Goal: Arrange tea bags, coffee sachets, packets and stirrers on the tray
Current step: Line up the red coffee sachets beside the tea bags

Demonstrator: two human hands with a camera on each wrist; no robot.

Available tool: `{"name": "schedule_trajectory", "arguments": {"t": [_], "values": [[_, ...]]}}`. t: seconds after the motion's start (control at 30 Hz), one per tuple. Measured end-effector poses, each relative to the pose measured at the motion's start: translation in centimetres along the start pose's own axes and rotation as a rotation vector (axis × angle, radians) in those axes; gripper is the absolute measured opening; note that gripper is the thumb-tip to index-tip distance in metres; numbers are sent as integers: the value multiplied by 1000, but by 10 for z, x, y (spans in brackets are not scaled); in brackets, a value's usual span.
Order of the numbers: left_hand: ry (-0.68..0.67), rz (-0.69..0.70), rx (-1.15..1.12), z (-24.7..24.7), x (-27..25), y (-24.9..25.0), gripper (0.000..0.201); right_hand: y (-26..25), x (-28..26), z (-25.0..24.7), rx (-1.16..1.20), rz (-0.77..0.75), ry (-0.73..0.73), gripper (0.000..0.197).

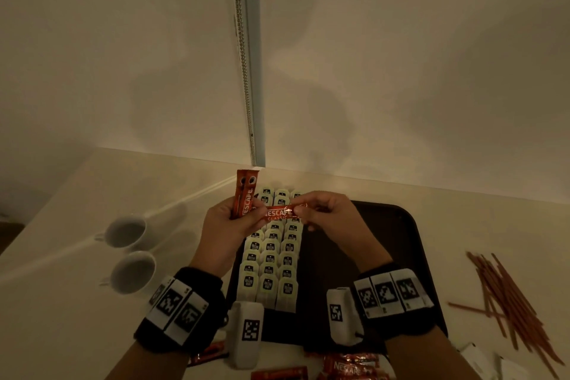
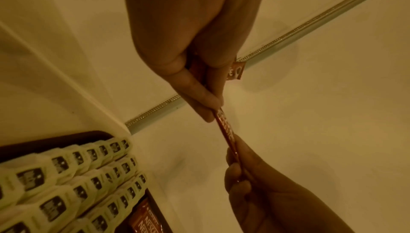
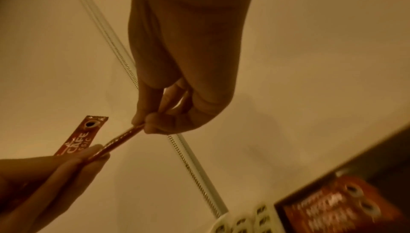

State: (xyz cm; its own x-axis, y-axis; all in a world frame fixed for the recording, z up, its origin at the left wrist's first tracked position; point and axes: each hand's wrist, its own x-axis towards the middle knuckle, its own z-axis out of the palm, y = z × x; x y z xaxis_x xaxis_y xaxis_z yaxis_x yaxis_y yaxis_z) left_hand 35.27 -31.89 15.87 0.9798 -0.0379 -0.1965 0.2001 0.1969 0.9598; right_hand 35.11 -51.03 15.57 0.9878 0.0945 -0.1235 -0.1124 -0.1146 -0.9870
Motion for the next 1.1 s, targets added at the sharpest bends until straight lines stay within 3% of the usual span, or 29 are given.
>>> {"name": "schedule_trajectory", "arguments": {"t": [0.17,0.3,0.47,0.67,0.9,1.1], "values": [[-45,-100,-156,1,1,-4,9,-2,5,-24,-64,-3,10,18],[15,-174,-287,-3,3,-2,6,21,19,-59,-180,-20,220,18],[40,-265,-340,-11,2,-4,21,84,29,-86,-406,176,324,11],[32,-310,-298,-17,3,-12,23,126,32,-79,-437,360,254,17],[46,-313,-277,-19,6,-15,22,140,46,-73,-464,360,419,15],[49,-319,-239,-18,7,-16,22,147,59,-73,-506,333,443,17]]}}
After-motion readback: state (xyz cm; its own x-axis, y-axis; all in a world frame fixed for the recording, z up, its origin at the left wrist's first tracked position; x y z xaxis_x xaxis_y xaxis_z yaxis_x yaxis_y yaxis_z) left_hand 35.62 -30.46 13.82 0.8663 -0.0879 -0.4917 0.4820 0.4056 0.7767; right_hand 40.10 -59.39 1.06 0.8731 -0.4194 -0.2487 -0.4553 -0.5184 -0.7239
